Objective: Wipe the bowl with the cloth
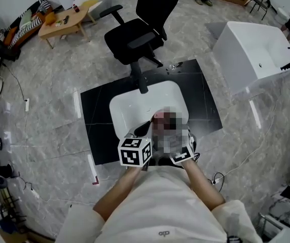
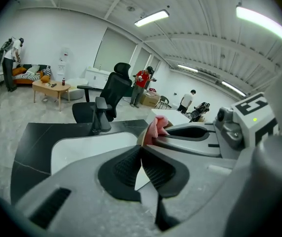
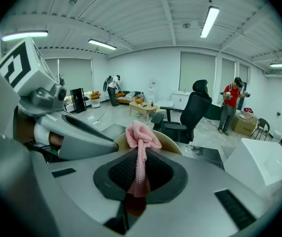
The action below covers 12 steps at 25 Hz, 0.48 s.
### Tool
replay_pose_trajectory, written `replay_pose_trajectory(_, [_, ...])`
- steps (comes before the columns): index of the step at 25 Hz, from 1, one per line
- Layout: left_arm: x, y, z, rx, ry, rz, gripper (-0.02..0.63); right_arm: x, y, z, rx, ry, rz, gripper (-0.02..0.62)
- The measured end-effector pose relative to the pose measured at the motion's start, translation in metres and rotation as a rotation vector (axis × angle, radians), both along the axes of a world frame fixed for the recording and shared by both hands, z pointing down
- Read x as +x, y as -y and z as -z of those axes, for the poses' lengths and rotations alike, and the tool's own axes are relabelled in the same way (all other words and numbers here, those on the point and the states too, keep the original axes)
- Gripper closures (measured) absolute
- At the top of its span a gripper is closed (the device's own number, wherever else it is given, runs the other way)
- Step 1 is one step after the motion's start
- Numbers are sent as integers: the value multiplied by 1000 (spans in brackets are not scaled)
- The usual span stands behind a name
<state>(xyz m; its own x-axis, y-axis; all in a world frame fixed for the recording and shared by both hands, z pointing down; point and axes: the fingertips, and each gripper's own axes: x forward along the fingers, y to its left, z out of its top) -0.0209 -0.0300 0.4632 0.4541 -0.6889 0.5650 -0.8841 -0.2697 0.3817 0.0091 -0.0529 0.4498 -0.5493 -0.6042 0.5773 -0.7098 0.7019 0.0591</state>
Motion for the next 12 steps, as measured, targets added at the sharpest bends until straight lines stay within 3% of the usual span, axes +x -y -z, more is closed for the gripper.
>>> replay_pose_trajectory(6, [4,2,3,20,11,-26,589,-6,-4,-3,-19,-1,43,567])
replay_pose_trajectory(12, [6,6,4,46,18,-46,589,-9,-11,-15,-95,11,77,568])
